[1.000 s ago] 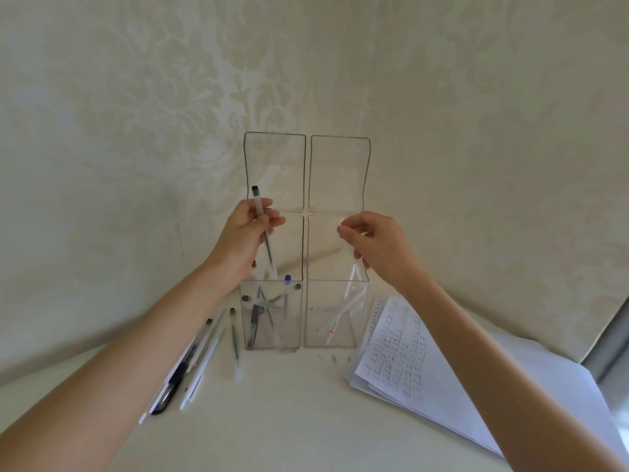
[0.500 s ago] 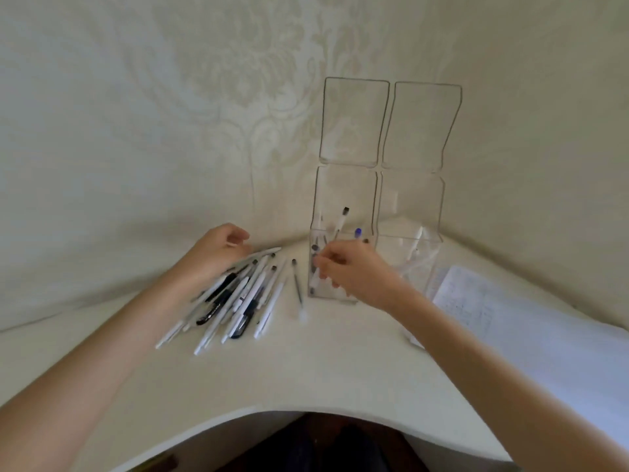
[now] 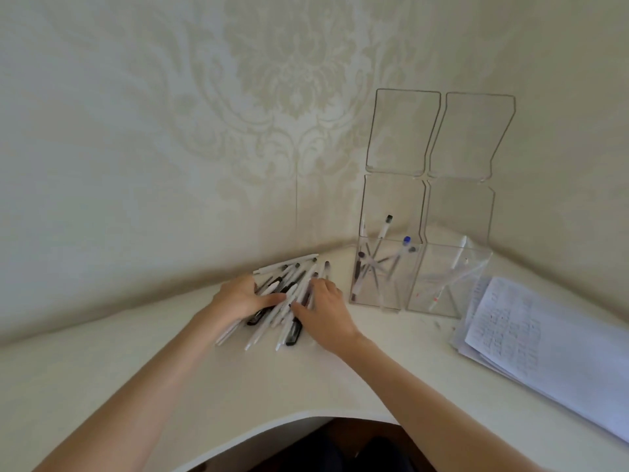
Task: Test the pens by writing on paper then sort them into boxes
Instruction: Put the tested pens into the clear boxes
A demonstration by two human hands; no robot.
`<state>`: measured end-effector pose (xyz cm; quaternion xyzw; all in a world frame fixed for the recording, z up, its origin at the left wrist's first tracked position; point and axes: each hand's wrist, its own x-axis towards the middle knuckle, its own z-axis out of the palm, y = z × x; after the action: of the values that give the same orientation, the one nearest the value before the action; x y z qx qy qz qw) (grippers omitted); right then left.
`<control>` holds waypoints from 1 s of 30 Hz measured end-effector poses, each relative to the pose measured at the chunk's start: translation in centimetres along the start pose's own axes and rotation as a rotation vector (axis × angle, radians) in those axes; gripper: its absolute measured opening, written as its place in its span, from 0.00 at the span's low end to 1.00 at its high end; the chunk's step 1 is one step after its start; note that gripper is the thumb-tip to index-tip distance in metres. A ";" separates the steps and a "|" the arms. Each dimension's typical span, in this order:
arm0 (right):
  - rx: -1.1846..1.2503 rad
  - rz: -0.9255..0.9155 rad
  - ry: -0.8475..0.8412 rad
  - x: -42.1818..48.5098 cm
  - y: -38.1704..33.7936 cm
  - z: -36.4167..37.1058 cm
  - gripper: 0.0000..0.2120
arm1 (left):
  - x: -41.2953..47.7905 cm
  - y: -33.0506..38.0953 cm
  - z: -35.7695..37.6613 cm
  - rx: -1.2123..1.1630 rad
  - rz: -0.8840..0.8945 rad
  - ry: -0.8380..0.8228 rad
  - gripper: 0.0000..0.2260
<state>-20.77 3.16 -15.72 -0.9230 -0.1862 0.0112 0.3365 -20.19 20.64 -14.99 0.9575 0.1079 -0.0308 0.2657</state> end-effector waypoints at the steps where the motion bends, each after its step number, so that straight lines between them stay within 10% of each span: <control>1: 0.024 0.006 0.002 0.1 0.0 0.2 0.26 | -0.1 0.3 0.0 0.004 0.016 -0.016 0.25; 13: 0.131 0.010 0.030 0.6 0.7 0.9 0.22 | -0.5 0.4 -0.6 -0.044 0.068 0.046 0.17; 18: 0.109 -0.081 0.104 0.4 0.7 0.5 0.24 | -1.3 0.4 -1.6 -0.456 0.174 0.097 0.12; 22: 0.467 -0.103 0.104 0.4 -1.4 -2.8 0.23 | -2.7 2.4 -3.1 -0.970 0.284 -0.134 0.13; 30: 0.895 -0.149 0.091 0.8 -3.3 -11.0 0.12 | -4.3 7.2 -4.0 -0.959 0.465 -0.399 0.12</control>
<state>-19.54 -1.03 -5.08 -0.6704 -0.2139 0.0259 0.7100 -22.76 15.88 -7.43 0.7040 -0.1561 -0.0991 0.6857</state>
